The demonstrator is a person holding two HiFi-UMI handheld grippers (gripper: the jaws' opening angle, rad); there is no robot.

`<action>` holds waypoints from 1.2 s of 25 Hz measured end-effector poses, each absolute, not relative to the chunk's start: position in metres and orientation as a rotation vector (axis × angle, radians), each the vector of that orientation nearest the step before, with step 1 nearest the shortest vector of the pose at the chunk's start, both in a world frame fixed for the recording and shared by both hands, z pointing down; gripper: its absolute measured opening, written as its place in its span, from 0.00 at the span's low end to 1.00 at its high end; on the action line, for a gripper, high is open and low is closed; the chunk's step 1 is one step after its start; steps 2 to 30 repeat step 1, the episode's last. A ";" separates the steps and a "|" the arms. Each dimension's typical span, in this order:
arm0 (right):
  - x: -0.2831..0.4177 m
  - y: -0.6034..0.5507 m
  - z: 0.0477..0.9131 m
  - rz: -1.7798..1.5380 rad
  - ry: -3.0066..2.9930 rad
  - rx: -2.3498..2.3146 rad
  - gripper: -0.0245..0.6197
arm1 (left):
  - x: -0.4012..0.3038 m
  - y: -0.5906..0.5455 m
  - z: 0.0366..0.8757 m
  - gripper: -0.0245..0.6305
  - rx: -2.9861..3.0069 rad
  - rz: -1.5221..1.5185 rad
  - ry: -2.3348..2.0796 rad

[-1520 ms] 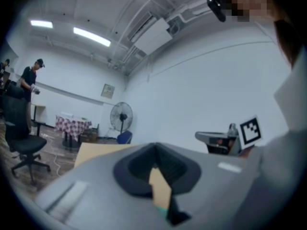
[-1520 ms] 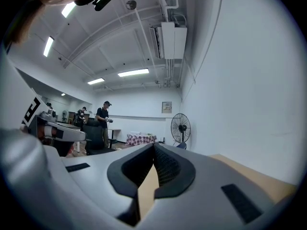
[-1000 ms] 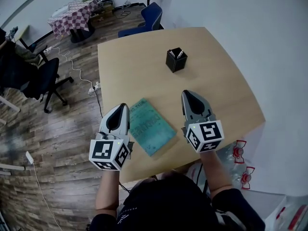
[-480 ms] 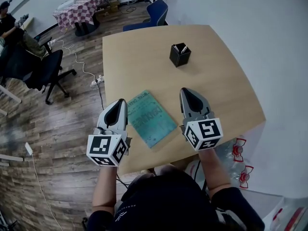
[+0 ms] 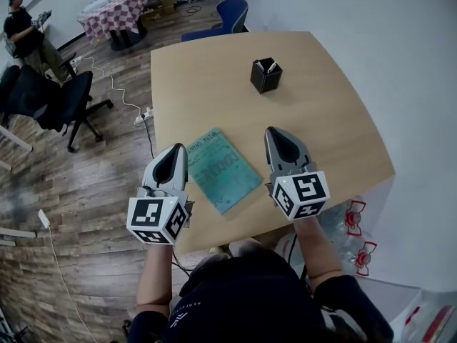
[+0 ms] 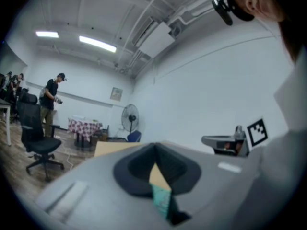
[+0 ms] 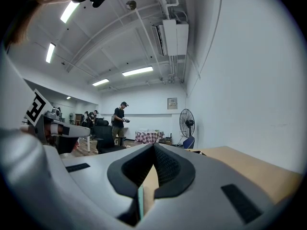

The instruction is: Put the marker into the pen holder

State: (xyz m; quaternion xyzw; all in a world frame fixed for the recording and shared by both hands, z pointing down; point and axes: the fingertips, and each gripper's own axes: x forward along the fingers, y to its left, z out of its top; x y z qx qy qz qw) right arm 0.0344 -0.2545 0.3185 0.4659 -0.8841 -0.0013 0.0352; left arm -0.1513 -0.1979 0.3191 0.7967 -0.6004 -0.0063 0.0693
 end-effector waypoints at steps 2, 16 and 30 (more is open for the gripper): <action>0.034 -0.254 0.319 -0.005 -2.717 1.429 0.04 | -0.151 -0.198 0.319 0.05 2.397 -0.020 -1.810; 0.034 -0.254 0.319 -0.005 -2.717 1.429 0.04 | -0.151 -0.198 0.319 0.05 2.397 -0.020 -1.810; 0.034 -0.254 0.319 -0.005 -2.717 1.429 0.04 | -0.151 -0.198 0.319 0.05 2.397 -0.020 -1.810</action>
